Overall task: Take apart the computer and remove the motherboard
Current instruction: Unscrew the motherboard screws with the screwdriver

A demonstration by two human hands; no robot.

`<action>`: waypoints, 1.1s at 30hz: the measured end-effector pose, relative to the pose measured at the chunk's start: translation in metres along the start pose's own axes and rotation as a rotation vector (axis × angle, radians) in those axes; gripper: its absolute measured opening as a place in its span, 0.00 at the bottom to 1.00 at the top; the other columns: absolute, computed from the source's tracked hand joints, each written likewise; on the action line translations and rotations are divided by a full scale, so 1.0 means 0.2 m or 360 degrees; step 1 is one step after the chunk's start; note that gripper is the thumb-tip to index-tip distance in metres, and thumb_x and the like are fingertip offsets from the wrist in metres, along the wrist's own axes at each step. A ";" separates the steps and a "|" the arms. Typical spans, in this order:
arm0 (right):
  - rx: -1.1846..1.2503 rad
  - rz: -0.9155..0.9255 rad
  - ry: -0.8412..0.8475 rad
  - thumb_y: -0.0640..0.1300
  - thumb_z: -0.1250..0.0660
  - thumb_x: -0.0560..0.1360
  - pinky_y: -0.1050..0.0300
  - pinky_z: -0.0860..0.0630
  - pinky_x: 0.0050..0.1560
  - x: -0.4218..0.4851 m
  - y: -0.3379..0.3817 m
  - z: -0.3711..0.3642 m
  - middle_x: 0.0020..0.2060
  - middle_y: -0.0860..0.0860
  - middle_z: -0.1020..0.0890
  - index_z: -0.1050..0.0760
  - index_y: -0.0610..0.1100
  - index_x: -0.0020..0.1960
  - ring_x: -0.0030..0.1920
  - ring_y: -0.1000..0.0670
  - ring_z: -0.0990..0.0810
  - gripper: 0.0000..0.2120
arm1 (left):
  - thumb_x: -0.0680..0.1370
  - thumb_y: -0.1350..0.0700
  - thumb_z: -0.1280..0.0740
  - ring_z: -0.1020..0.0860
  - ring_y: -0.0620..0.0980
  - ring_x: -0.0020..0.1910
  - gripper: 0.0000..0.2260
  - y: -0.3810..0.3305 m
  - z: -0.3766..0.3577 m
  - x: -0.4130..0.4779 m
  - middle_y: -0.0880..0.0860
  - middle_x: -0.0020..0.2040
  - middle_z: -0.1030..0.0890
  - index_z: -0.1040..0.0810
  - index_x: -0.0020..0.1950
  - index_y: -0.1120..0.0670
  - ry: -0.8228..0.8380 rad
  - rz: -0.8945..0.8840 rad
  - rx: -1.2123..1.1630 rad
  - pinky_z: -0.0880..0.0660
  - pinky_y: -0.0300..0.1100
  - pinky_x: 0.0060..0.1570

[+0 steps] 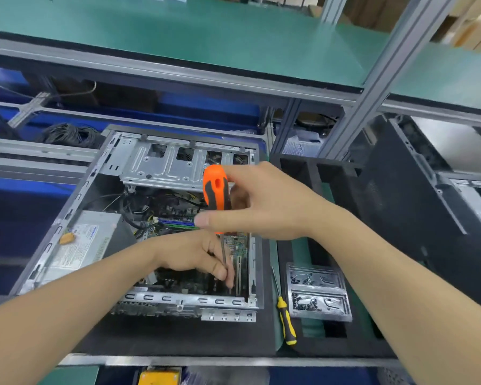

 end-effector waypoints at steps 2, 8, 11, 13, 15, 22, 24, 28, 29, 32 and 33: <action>-0.0224 -0.0027 -0.0224 0.70 0.34 0.76 0.59 0.37 0.30 -0.02 0.08 0.10 0.29 0.52 0.26 0.28 0.48 0.39 0.29 0.53 0.30 0.25 | 0.79 0.56 0.28 0.21 0.38 0.45 0.08 -0.03 -0.01 0.00 0.40 0.43 0.17 0.13 0.48 0.42 -0.0011 -0.0008 -0.0013 0.30 0.28 0.48; -0.0632 -0.0413 -0.0313 0.69 0.36 0.77 0.58 0.39 0.25 -0.05 0.19 0.14 0.26 0.49 0.35 0.41 0.46 0.31 0.25 0.48 0.34 0.32 | 0.78 0.51 0.26 0.19 0.39 0.48 0.05 -0.10 -0.04 0.01 0.42 0.45 0.15 0.12 0.49 0.40 0.0003 0.0013 0.0079 0.29 0.26 0.52; -0.0614 -0.0448 -0.0112 0.57 0.31 0.79 0.58 0.33 0.25 -0.06 0.19 0.10 0.29 0.51 0.29 0.38 0.46 0.35 0.29 0.48 0.24 0.23 | 0.78 0.52 0.25 0.18 0.40 0.50 0.07 -0.12 -0.05 0.00 0.43 0.49 0.14 0.12 0.52 0.40 0.0009 -0.0004 0.0116 0.27 0.29 0.54; -0.0589 -0.0430 -0.0046 0.54 0.30 0.78 0.58 0.28 0.28 -0.07 0.19 0.10 0.27 0.50 0.26 0.35 0.45 0.37 0.26 0.48 0.26 0.20 | 0.77 0.49 0.25 0.17 0.42 0.50 0.07 -0.13 -0.05 0.00 0.45 0.50 0.13 0.13 0.54 0.39 0.0000 -0.0010 0.0142 0.26 0.32 0.53; -0.0602 -0.0409 -0.0008 0.54 0.29 0.76 0.57 0.26 0.29 -0.08 0.18 0.11 0.26 0.49 0.26 0.34 0.44 0.37 0.24 0.48 0.29 0.20 | 0.77 0.44 0.25 0.22 0.45 0.37 0.07 -0.13 0.00 -0.01 0.44 0.37 0.18 0.14 0.55 0.37 -0.0075 -0.0016 0.0241 0.28 0.34 0.45; -0.0542 -0.0135 0.0331 0.54 0.26 0.75 0.56 0.31 0.30 -0.10 0.18 0.09 0.29 0.53 0.24 0.27 0.53 0.40 0.29 0.52 0.29 0.12 | 0.73 0.49 0.20 0.42 0.50 0.29 0.22 -0.33 0.15 -0.14 0.54 0.31 0.47 0.33 0.31 0.44 -0.0311 -0.0287 -0.0096 0.33 0.33 0.38; -0.0526 -0.0043 0.0471 0.52 0.25 0.75 0.56 0.30 0.33 -0.11 0.20 0.09 0.31 0.54 0.24 0.26 0.54 0.41 0.31 0.53 0.29 0.10 | 0.74 0.54 0.22 0.43 0.49 0.30 0.17 -0.40 0.14 -0.15 0.51 0.32 0.47 0.25 0.32 0.42 -0.0276 -0.0341 -0.0109 0.38 0.35 0.37; -0.0722 0.0079 0.0703 0.46 0.27 0.76 0.60 0.26 0.39 -0.12 0.24 0.09 0.35 0.55 0.19 0.27 0.52 0.45 0.36 0.59 0.23 0.08 | 0.72 0.55 0.21 0.25 0.57 0.35 0.22 -0.47 0.12 -0.11 0.54 0.32 0.33 0.32 0.34 0.66 -0.0293 -0.0330 -0.0176 0.25 0.49 0.51; -0.0722 0.0086 0.0739 0.42 0.28 0.76 0.56 0.22 0.42 -0.13 0.24 0.08 0.35 0.55 0.17 0.27 0.52 0.46 0.38 0.59 0.20 0.09 | 0.72 0.55 0.22 0.17 0.54 0.46 0.21 -0.49 0.11 -0.10 0.59 0.38 0.24 0.26 0.40 0.71 -0.0291 -0.0335 -0.0165 0.22 0.50 0.57; -0.0812 0.0092 0.0709 0.39 0.28 0.74 0.46 0.20 0.47 -0.14 0.28 0.05 0.40 0.55 0.17 0.25 0.51 0.47 0.44 0.54 0.19 0.10 | 0.73 0.55 0.24 0.17 0.43 0.56 0.08 -0.55 0.07 -0.08 0.48 0.51 0.14 0.13 0.52 0.53 -0.0276 -0.0342 -0.0182 0.22 0.38 0.58; -0.0848 0.0089 0.0679 0.42 0.27 0.74 0.47 0.20 0.47 -0.15 0.29 0.06 0.42 0.55 0.17 0.24 0.52 0.49 0.45 0.53 0.20 0.08 | 0.74 0.55 0.24 0.17 0.43 0.54 0.07 -0.57 0.05 -0.08 0.46 0.50 0.14 0.13 0.50 0.46 -0.0271 -0.0347 -0.0198 0.22 0.37 0.56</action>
Point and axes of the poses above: each hand's wrist, its own x-axis towards the middle knuckle, its own z-axis out of the back of the hand, y = z × x, the point moved 8 cm from there along x, towards the middle knuckle
